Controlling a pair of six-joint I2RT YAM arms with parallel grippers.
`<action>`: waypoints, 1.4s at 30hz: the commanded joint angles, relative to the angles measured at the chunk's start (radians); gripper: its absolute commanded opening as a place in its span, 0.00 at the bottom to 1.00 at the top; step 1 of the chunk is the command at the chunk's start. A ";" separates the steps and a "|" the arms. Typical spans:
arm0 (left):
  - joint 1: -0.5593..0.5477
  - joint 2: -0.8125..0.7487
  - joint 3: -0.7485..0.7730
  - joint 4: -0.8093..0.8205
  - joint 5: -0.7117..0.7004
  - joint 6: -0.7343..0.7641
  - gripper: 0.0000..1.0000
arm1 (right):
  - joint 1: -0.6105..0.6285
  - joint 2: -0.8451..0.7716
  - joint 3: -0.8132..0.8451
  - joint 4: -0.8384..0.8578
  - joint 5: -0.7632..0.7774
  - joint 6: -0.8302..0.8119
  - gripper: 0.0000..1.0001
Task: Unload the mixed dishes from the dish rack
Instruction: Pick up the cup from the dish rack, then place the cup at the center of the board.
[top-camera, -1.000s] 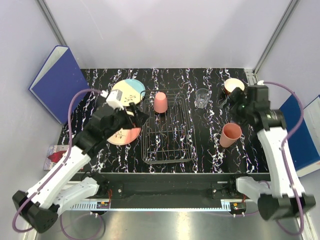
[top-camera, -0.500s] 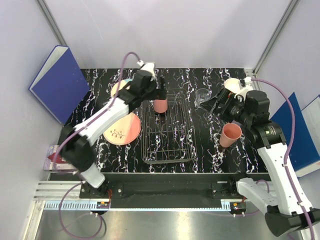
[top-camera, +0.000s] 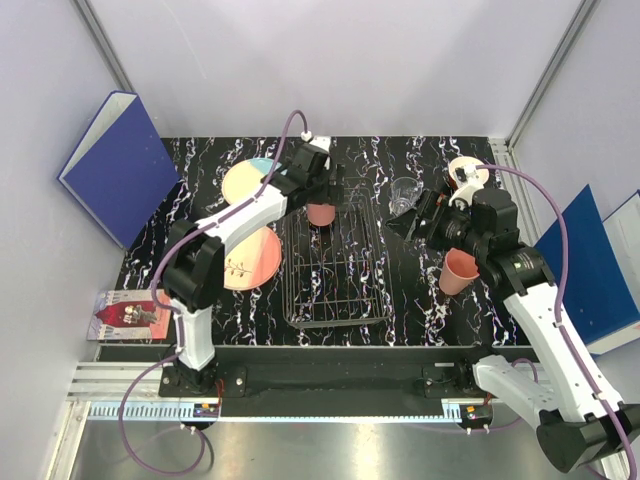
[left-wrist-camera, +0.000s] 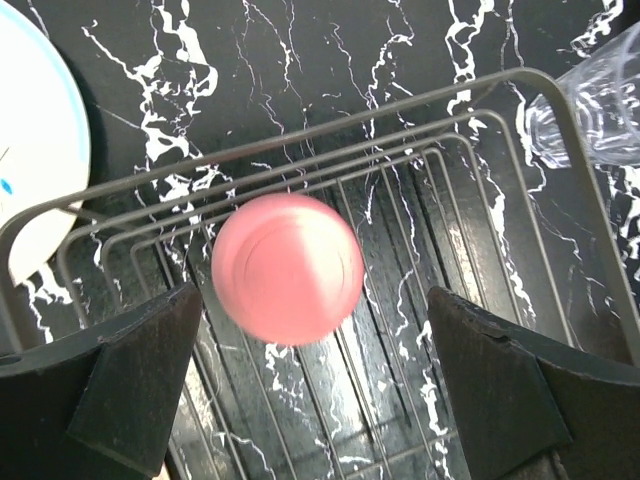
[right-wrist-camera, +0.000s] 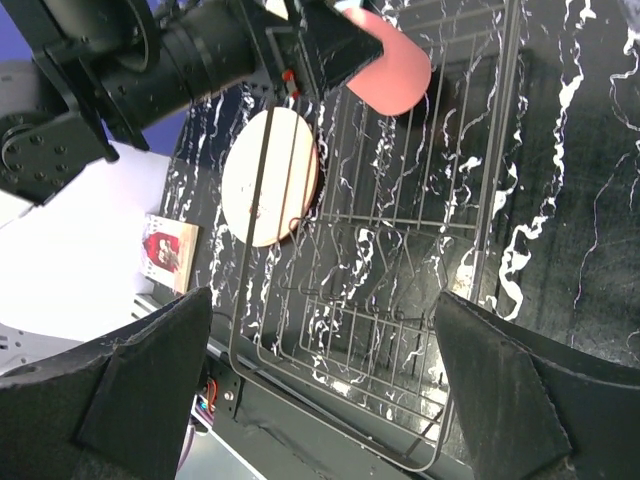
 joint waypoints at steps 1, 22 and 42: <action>-0.003 0.060 0.097 0.018 -0.026 0.035 0.99 | 0.008 0.004 -0.017 0.088 -0.034 -0.004 1.00; 0.010 -0.234 -0.091 0.034 -0.066 0.021 0.32 | 0.008 -0.045 -0.026 0.064 0.044 -0.006 1.00; 0.051 -0.794 -0.636 0.827 0.738 -0.534 0.00 | 0.033 -0.216 -0.308 0.763 -0.316 0.433 0.95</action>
